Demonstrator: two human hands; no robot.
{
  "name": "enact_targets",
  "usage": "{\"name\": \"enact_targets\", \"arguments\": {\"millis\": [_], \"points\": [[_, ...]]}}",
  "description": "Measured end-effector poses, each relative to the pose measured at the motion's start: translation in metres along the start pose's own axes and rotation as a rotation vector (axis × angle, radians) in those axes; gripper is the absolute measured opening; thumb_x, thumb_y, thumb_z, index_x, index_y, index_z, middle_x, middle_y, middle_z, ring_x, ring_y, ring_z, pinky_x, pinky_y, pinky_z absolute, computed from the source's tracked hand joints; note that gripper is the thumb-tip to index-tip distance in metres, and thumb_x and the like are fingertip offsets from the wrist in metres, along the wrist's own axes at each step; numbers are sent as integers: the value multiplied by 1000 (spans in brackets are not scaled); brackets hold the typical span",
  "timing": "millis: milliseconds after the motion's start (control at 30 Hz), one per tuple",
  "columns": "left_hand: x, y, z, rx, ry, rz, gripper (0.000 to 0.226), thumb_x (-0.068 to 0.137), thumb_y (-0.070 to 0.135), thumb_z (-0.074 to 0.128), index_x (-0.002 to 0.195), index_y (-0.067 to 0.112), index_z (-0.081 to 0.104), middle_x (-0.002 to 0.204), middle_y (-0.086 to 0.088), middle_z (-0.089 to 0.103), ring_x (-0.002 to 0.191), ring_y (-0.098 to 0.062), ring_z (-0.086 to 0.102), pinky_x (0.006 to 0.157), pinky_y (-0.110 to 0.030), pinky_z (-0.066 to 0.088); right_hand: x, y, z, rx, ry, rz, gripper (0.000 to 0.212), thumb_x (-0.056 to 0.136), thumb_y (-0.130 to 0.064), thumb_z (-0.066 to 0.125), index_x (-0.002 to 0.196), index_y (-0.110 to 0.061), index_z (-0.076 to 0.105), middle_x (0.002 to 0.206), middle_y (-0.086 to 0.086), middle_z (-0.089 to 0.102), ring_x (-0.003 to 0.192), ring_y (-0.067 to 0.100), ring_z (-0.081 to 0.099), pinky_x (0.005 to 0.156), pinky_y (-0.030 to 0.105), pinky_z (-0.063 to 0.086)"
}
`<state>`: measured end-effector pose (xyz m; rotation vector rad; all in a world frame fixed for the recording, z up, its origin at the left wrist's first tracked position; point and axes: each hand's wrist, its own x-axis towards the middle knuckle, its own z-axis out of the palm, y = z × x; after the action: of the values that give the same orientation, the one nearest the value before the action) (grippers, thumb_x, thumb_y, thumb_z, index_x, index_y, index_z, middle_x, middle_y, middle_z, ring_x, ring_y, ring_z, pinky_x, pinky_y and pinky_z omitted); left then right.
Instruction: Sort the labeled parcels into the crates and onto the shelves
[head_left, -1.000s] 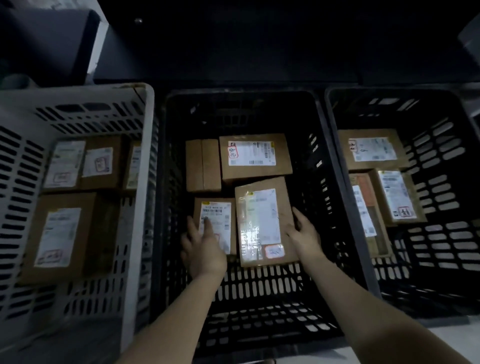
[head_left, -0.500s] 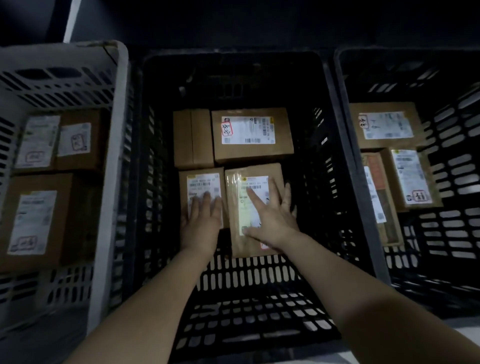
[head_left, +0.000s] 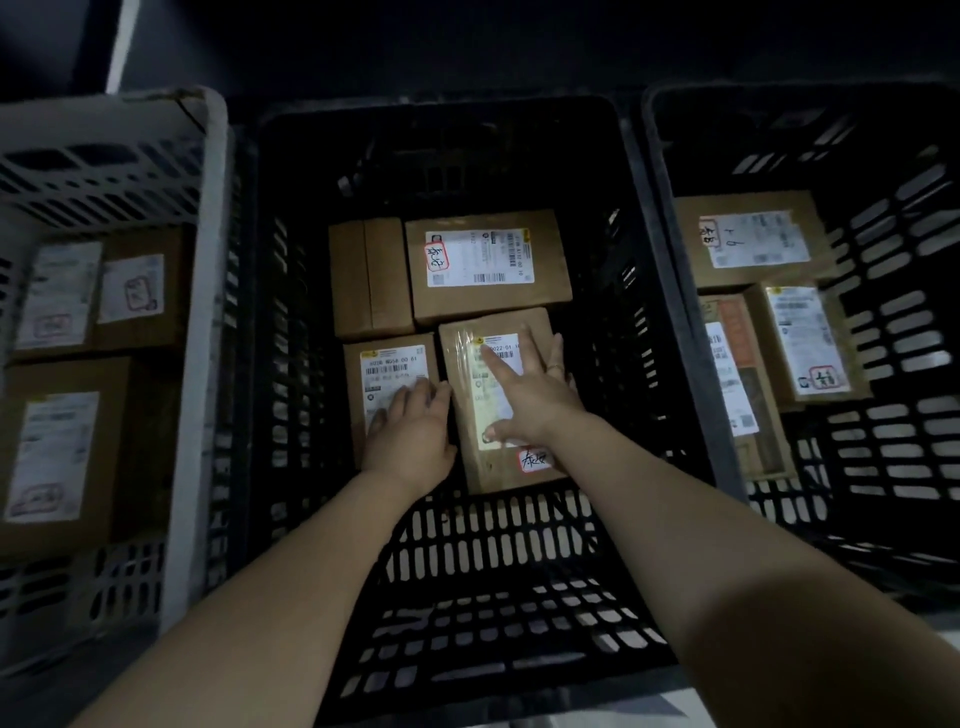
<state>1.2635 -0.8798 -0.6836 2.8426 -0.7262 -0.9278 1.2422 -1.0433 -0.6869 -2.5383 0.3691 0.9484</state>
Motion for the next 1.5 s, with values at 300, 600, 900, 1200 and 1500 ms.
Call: {"name": "enact_targets", "arguments": {"millis": [300,600,900,1200,1500], "points": [[-12,4,-4,-46,-163,46,76,93,30,50,152,17,3,158,-4,10,142,-24,15,113,-43,19,-5,-3,7,540,261,330,93,82,-40,70,152,-19,12,147,15,34,125,38,47,99,42,46],[-20,2,1,-106,-111,8,80,94,22,49,151,15,-7,159,-8,1,143,-28,9,114,-39,19,-22,25,26,1337,135,375,70,85,-38,70,141,-25,29,115,7,62,88,21,63,65,31,50],[-19,0,10,-16,-42,40,74,96,43,41,151,21,-3,158,1,7,136,-28,18,105,-42,31,-25,28,45,1384,-75,393,100,72,-66,68,151,-27,20,130,5,60,114,25,58,92,42,48],[-16,-5,19,-97,21,-38,68,99,42,34,151,25,-7,157,4,15,138,-23,15,110,-49,25,-22,30,44,1425,24,280,64,88,-45,63,144,-35,32,117,2,65,101,23,65,80,39,54],[-28,-17,-18,-347,-101,-64,60,101,40,30,151,16,9,154,-10,27,138,-29,28,111,-40,30,-72,-6,24,1506,206,454,102,69,-38,80,145,-52,13,135,10,50,110,31,57,85,47,53]]}}
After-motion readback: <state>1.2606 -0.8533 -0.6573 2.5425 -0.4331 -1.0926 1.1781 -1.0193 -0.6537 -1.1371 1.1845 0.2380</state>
